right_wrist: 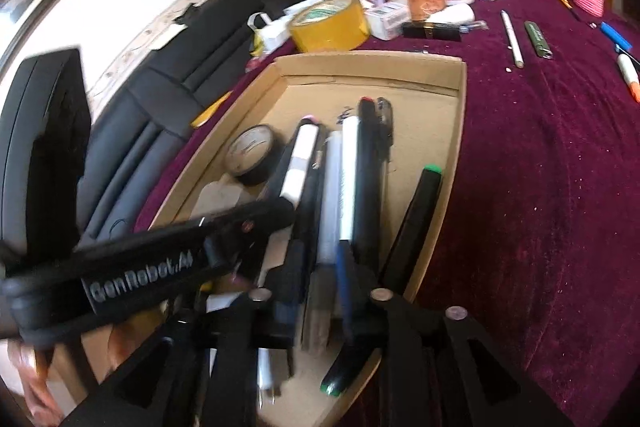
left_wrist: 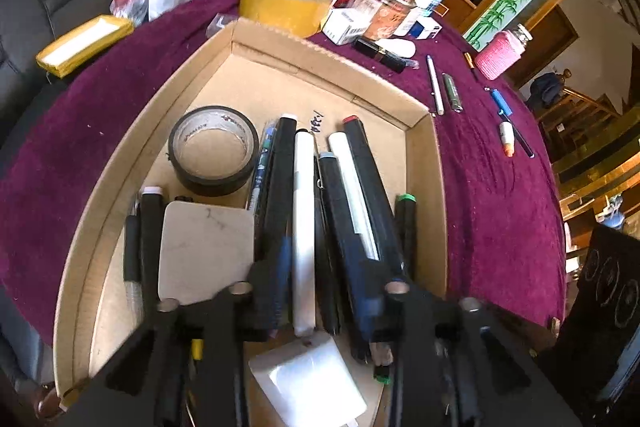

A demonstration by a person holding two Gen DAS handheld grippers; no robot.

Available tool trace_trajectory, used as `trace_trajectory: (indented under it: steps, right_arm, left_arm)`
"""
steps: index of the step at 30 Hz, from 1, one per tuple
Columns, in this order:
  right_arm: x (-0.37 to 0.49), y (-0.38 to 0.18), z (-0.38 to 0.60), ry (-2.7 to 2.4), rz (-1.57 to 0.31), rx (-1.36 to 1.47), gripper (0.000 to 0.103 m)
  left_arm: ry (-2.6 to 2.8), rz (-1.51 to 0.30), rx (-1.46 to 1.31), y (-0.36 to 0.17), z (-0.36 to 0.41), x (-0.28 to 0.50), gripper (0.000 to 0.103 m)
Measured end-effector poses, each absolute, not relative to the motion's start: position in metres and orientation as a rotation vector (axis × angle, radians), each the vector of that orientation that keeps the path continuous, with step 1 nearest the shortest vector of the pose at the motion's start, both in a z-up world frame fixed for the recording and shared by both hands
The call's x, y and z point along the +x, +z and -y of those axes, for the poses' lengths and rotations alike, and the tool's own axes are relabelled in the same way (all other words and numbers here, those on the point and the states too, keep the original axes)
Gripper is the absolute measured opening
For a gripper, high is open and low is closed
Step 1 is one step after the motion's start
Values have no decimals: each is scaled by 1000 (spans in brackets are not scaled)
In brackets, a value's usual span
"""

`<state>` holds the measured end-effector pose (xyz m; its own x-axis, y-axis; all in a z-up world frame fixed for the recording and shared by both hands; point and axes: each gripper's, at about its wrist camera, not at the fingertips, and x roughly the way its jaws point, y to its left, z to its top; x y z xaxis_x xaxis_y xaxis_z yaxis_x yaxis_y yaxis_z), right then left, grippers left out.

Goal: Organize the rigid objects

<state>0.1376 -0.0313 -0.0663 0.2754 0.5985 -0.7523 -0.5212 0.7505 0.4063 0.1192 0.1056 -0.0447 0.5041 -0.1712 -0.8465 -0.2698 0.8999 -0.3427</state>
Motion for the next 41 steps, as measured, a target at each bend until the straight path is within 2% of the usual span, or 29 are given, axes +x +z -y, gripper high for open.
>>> trace_trajectory:
  steps: [1, 3, 7, 9, 16, 23, 29, 41]
  right_arm:
    - [132, -65, 35, 754, -1045, 83, 40]
    - [119, -60, 44, 757, -1020, 87, 44]
    - [88, -47, 62, 760, -962, 70, 57]
    - [75, -44, 68, 758, -955, 71, 58]
    - [38, -38, 82, 755, -927, 77, 59]
    - [10, -39, 81, 733, -928, 34, 68]
    - [-2, -42, 73, 700, -949, -7, 71]
    - [4, -44, 64, 645, -978, -36, 72]
  left_arm:
    - [77, -1035, -456, -40, -104, 114, 45]
    - [98, -986, -420, -28, -98, 103, 60]
    - [175, -892, -318, -5, -82, 75, 78]
    - [224, -859, -253, 3, -72, 62, 86]
    - [273, -861, -157, 11, -51, 37, 87]
    - [302, -858, -136, 14, -51, 4, 87]
    - [300, -877, -135, 13, -55, -16, 88]
    - [270, -881, -160, 6, -71, -17, 88]
